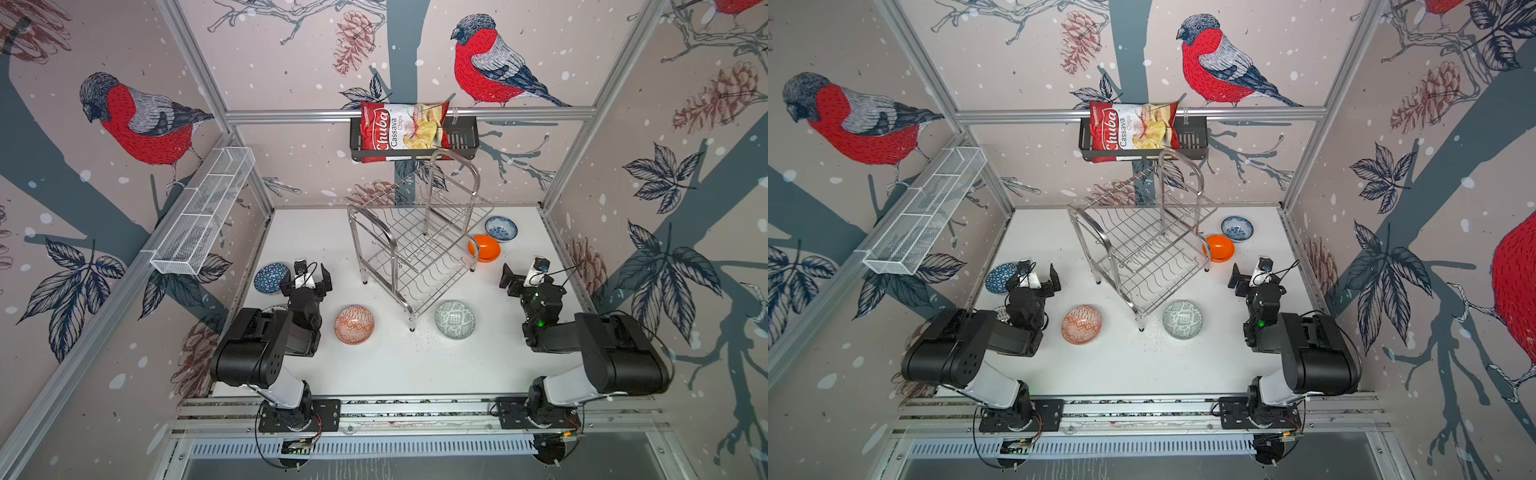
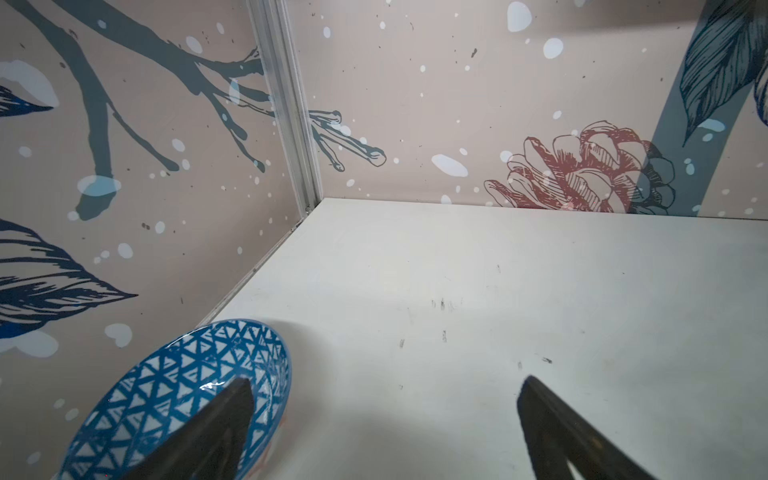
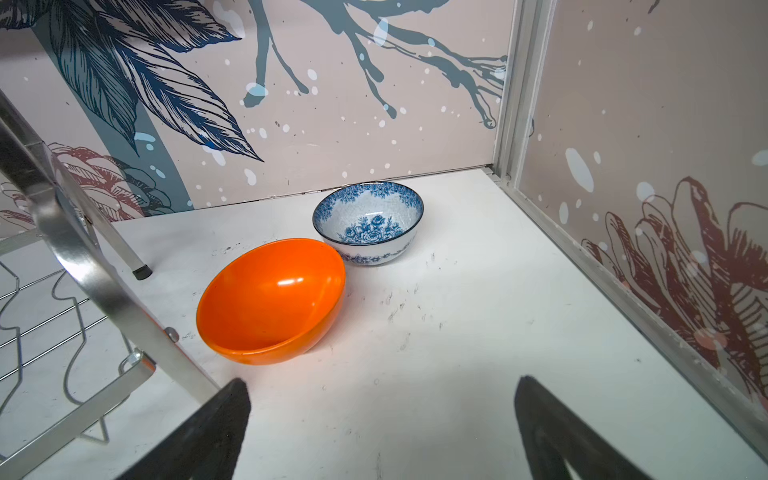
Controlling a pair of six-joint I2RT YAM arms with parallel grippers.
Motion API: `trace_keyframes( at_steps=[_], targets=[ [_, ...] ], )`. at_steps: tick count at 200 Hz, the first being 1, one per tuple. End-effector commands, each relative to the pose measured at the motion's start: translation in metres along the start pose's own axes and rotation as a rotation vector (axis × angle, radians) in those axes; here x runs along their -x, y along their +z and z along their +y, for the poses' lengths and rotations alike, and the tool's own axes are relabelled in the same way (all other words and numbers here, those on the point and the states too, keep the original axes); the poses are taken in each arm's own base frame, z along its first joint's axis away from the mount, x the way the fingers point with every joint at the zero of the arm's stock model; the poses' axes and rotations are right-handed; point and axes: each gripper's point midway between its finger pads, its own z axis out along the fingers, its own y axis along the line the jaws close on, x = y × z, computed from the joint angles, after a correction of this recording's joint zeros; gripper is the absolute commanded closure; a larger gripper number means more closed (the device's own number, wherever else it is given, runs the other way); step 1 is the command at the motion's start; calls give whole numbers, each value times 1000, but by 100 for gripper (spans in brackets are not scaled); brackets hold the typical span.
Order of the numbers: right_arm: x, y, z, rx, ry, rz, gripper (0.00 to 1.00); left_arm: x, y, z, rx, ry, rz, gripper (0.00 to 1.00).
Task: Load the bowls into the dish rack
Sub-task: 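Raise both arms and reach forward toward the steel dish rack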
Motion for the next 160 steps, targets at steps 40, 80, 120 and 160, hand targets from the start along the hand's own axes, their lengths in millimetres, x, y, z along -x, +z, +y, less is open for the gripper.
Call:
trace_keyframes(
  at_steps=[40, 80, 120, 160],
  targets=[
    [6, 0, 1, 7, -2, -21, 0, 4, -2, -4, -21, -9, -20, 1],
    [7, 0, 1, 7, -2, -23, 1, 4, -2, -4, -21, -9, -20, 1],
    [6, 0, 1, 7, -1, -21, 0, 4, -2, -4, -23, -9, -20, 1],
    [15, 3, -11, -81, 14, -42, 0, 3, 2, -6, -57, -23, -2, 1]
  ],
)
